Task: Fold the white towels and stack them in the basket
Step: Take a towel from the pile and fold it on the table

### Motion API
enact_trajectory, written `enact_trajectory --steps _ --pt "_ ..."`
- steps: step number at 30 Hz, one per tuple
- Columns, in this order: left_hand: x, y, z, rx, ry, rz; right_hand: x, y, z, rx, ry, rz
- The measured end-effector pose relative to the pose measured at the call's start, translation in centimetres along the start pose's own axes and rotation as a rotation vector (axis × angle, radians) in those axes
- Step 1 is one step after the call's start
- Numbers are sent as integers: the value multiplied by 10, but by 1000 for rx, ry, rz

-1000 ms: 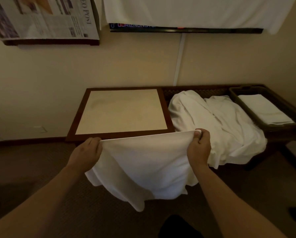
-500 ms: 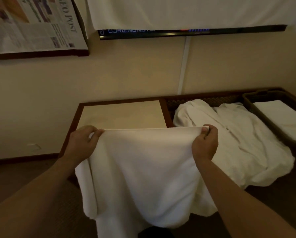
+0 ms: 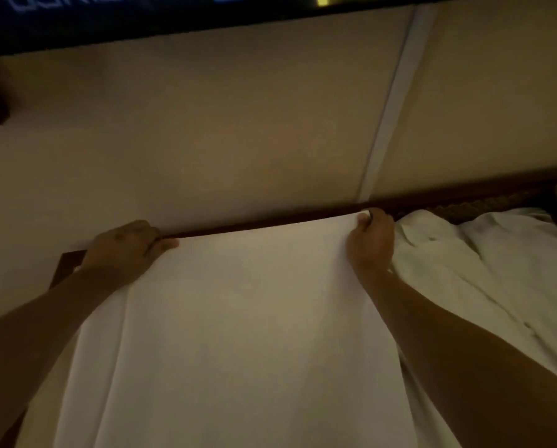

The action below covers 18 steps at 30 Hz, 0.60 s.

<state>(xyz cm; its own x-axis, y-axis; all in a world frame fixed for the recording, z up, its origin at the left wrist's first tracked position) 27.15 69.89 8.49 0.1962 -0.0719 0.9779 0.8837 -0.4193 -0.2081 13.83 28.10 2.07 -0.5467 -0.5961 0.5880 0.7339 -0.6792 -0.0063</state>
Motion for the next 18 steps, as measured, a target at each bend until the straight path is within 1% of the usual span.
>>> enact_trajectory --steps 4,7,8,11,12,14,15,17,18 --pt "-28 68 13 27 -7 83 -48 64 -16 -42 -60 105" --pt "-48 104 8 40 -5 188 -70 96 -35 -54 -144 179" --pt "-52 111 5 45 -19 200 -73 102 -39 -41 -180 188" --pt "-61 123 -2 83 -70 180 -74 114 -44 -9 -257 173" --pt "-65 125 -2 100 -84 191 -74 118 -43 -7 -267 164" --pt "-75 122 2 146 -194 236 -73 118 -40 -43 -250 146" --pt "-78 120 5 172 -260 257 -70 116 -36 -82 -271 122" --pt "-81 116 20 203 -375 287 -65 106 -21 -145 -403 38" --pt "-82 114 26 207 -421 304 -67 95 -3 -74 -464 -5"
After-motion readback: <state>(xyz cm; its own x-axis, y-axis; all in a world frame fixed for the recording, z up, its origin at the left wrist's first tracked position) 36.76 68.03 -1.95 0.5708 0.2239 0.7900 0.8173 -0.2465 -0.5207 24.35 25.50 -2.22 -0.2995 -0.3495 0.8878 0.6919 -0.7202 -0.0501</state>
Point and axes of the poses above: each hand's wrist, its own y-axis towards the middle knuckle, its own x-axis out of the back of the hand, z = x × y, the point moved 6 cm from there along y, towards the middle knuckle, and after that the axes turned 13 degrees about z, right-handed, at the moved point
